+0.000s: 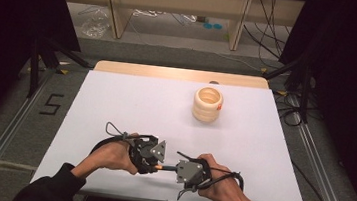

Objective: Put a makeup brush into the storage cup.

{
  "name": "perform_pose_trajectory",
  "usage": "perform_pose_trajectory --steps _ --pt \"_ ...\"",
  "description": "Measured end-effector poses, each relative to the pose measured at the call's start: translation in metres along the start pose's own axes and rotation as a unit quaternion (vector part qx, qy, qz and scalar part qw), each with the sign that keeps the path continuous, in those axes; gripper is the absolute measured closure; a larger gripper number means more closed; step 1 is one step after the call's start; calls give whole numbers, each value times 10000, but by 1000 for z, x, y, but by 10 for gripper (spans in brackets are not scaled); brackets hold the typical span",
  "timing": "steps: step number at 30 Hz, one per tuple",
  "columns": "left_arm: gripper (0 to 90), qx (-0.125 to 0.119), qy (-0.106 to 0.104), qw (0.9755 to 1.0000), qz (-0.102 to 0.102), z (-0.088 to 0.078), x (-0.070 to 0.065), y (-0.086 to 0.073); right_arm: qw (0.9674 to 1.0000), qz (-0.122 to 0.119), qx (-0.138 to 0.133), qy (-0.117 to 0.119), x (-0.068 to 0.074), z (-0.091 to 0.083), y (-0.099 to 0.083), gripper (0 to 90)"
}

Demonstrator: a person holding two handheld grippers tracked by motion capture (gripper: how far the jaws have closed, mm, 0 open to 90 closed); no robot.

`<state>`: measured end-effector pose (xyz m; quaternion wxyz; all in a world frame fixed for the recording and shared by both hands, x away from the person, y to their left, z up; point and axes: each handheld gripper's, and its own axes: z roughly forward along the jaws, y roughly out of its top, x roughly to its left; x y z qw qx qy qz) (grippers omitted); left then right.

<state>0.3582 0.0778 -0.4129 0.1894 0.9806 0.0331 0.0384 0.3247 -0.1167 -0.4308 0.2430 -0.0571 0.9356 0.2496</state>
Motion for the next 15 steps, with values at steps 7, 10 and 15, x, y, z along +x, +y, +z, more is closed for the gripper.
perform_pose_trajectory --steps 7,10,15 --pt "778 -167 -79 9997 -158 2 -3 5 9998 -165 42 -89 1 3 2 785" --pt "780 -199 -100 9997 -134 2 -2 6 9998 -171 44 -93 3 3 3 784" --pt "779 -144 -99 9998 -79 1 -2 7 9996 -276 -28 -27 3 4 6 786"
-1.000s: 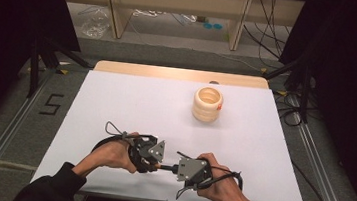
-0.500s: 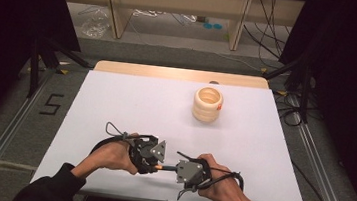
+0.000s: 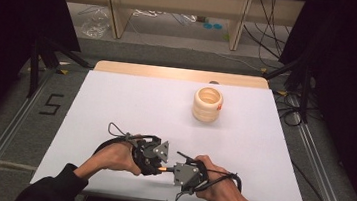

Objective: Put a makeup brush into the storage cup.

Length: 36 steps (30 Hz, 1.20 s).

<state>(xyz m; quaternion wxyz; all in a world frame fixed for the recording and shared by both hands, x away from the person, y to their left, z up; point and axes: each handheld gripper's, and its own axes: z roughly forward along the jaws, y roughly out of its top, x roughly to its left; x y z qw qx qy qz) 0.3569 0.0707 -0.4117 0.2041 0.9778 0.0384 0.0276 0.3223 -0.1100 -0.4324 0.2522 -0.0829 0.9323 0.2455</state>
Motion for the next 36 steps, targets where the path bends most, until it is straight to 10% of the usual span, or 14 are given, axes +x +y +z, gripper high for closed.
perform_pose_trajectory --steps 29,30,36 --pt "777 -391 -91 9990 -202 0 -1 2 9999 -107 -76 -64 2 0 2 797" --pt "775 -407 -109 9989 -206 0 -1 2 9999 162 28 -26 6 -1 1 797" --pt "732 -499 -51 9985 -226 -3 1 0 9999 -106 -74 -54 2 -1 0 798"
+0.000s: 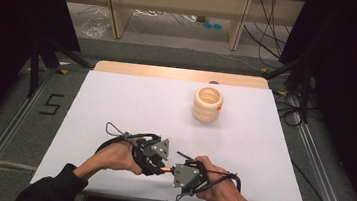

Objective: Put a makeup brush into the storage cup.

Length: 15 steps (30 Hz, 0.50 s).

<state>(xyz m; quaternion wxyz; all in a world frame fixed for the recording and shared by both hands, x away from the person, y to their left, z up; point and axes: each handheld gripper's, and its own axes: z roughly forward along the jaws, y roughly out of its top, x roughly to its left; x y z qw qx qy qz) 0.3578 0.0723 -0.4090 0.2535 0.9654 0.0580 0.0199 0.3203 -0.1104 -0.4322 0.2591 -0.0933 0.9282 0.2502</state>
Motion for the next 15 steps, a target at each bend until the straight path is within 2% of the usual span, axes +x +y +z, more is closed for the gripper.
perform_pose_trajectory --steps 1,4,6,7,8,10,12,13,14,15 --pt "718 -26 14 10000 -22 -1 0 0 10000 77 30 -10 1 -1 0 798" --pt "655 -173 187 9996 -132 -8 4 -2 10000 -15 -13 26 -3 1 -3 798" --pt "624 -282 240 9992 -167 -14 6 -4 9999 115 -24 -24 -4 0 -7 798" --pt "600 -451 325 9981 -283 -17 6 -5 9998 182 -24 -62 -5 -1 -8 798" --pt "582 -520 348 9973 -383 -20 7 -6 9996 275 -34 -63 -7 -3 -10 797" --pt "558 -591 462 9964 -402 -26 9 -8 9986 527 -75 -57 -9 -6 -12 798" --pt "528 -745 659 9939 -481 -32 10 -10 9984 526 -186 -90 -14 -8 -16 798" --pt "529 -713 704 9941 -427 -36 12 -11 9973 703 -174 -150 -14 -9 -17 798" --pt "521 -784 780 9927 -484 -38 13 -13 9970 725 -186 -197 -15 -10 -18 798" --pt "507 -769 844 9924 -448 -42 15 -15 9955 892 -262 -164 -15 -10 -19 798"
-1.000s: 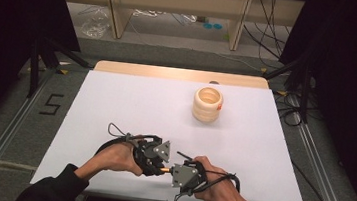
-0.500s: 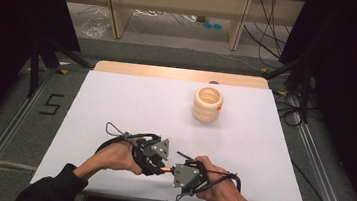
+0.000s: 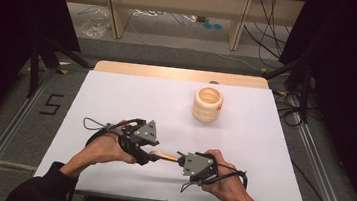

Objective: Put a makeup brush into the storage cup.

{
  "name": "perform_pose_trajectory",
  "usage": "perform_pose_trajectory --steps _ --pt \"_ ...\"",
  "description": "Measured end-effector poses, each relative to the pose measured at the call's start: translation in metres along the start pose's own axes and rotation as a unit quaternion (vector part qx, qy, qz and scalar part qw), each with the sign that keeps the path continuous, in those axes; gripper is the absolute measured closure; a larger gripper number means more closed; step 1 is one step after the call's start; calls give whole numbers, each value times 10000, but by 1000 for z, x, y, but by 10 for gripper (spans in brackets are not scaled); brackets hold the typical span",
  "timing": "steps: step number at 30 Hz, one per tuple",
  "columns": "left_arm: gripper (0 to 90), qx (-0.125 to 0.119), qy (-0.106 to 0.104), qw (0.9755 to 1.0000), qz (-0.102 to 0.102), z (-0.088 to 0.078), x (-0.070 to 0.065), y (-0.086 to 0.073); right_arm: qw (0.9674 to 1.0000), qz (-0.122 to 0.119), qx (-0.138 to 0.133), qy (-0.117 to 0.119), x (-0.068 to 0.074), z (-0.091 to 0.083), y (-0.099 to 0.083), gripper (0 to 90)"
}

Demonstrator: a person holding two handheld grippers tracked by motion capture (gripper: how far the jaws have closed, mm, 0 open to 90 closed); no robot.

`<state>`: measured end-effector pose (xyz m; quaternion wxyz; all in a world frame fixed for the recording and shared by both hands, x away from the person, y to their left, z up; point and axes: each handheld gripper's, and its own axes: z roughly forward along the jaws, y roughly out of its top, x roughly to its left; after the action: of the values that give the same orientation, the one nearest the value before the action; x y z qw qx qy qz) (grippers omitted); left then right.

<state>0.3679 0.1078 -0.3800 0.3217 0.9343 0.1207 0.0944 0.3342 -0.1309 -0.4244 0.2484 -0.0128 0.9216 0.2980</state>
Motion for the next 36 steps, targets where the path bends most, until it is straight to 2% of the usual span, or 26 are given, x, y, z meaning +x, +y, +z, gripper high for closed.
perform_pose_trajectory --steps 1,2,4,5,6,7,8,10,12,13,14,17,18,21,22,24,26,27,28,30,31,32,33,34,36 --pt "499 -153 71 9997 -190 -1 0 -2 9998 195 37 -20 1 -2 -1 798" --pt "497 -102 51 9998 -133 -4 2 -4 9998 193 44 -20 -2 -3 -3 798" --pt "481 -209 121 9992 -329 -5 2 -8 9997 222 8 -123 -4 -4 -4 797" --pt "475 -75 134 9996 -224 -7 4 -10 9996 259 -21 -135 -5 -4 -5 798" --pt "470 -218 163 9988 -410 -6 3 -12 9995 306 -5 -100 -6 -6 -5 797" --pt "470 -201 159 9988 -420 -6 4 -14 9994 303 -41 -154 -8 -6 -6 797" --pt "469 -233 174 9985 -467 -6 3 -16 9985 489 -181 -193 -6 -5 -5 797" --pt "468 -239 218 9983 -475 -7 4 -19 9983 495 -207 -210 -9 -7 -7 798" --pt "462 -330 266 9972 -608 -6 4 -22 9971 663 -313 -178 -10 -8 -9 797" --pt "461 -328 268 9972 -612 -6 4 -23 9959 787 -400 -182 -12 -9 -9 798" --pt "462 -366 314 9967 -650 -5 4 -25 9948 877 -458 -245 -13 -10 -10 797" --pt "460 -542 346 9953 -731 -4 4 -28 9889 1270 -719 -277 -18 -13 -15 798" --pt "461 -699 336 9933 -856 -3 3 -29 9874 1340 -785 -290 -20 -14 -16 797" --pt "471 -747 382 9927 -865 -4 3 -30 9810 1635 -1006 -278 -23 -15 -20 797" --pt "472 -836 372 9915 -930 -3 3 -30 9794 1692 -1069 -279 -24 -16 -21 798" --pt "472 -844 309 9919 -900 -3 3 -29 9745 1860 -1224 -266 -26 -17 -23 797" --pt "465 -875 339 9916 -890 -3 2 -29 9693 2023 -1368 -282 -28 -18 -24 798" --pt "460 -876 346 9918 -865 -3 2 -30 9670 2081 -1438 -307 -29 -19 -25 797" --pt "452 -949 361 9905 -929 -2 1 -30 9645 2155 -1496 -315 -30 -20 -26 798" --pt "431 -923 369 9912 -879 -1 1 -31 9602 2270 -1590 -358 -32 -21 -28 798" --pt "428 -977 388 9898 -963 0 0 -32 9588 2304 -1621 -365 -33 -21 -29 798" --pt "425 -960 403 9904 -909 0 1 -34 9566 2371 -1651 -381 -33 -21 -30 798" --pt "419 -1030 395 9889 -999 2 -1 -35 9548 2416 -1693 -365 -35 -21 -31 797" --pt "411 -1037 406 9889 -988 3 -1 -36 9526 2469 -1736 -380 -35 -21 -32 797" --pt "407 -1130 485 9865 -1078 4 -2 -39 9492 2551 -1804 -380 -37 -20 -34 798"
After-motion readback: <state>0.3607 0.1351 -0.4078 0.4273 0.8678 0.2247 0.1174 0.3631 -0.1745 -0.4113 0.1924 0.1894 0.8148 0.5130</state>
